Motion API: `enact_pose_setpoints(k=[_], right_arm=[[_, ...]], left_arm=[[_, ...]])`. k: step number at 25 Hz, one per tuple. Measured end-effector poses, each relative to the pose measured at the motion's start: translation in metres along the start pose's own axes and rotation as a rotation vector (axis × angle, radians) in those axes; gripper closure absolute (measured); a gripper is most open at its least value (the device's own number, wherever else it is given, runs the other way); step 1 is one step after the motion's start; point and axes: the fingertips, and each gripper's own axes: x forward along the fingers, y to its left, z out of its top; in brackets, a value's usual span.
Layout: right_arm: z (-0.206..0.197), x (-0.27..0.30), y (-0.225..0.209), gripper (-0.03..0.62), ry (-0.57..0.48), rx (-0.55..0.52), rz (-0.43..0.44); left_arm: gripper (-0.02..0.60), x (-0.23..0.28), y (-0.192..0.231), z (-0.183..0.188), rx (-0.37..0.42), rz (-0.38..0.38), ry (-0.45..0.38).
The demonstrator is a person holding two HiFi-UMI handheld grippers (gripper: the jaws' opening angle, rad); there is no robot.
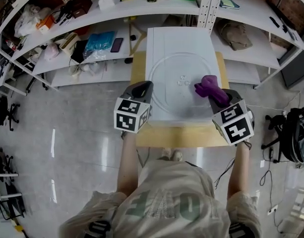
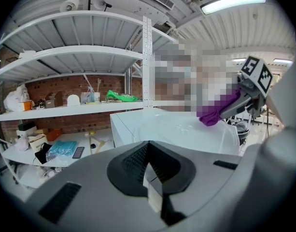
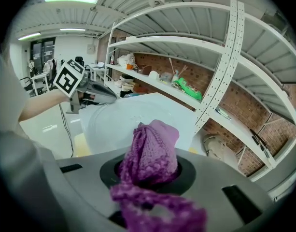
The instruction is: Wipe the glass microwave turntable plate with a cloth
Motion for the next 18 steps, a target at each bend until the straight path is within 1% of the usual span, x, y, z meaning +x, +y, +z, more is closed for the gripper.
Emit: enact_pose_setpoints(k=[5,11,13,18], right_arm=[[-0.003,-0.013,0.032,0.537,-0.003,-0.035,0.061],[0.007,-0.013,0.07,0.537,0.006,-0.137,0.167],[0.012,-0.01,0.079,0.537,0.001,-0.172,0.19],[0.031,0.001,0.112,0.537,-0.022,-0.257,0.28]], left_arm=[[0.58,0.001,0.0,0.001,0.003,0.002,-0.002],[0.58,0.003,0.0,0.002,0.0,0.001,-0.008],[0.58,0.004,0.0,0.002,-0.003,-0.002,-0.009],[0.58,0.003,-0.001,0.001,-0.009,-0.005,-0.008]])
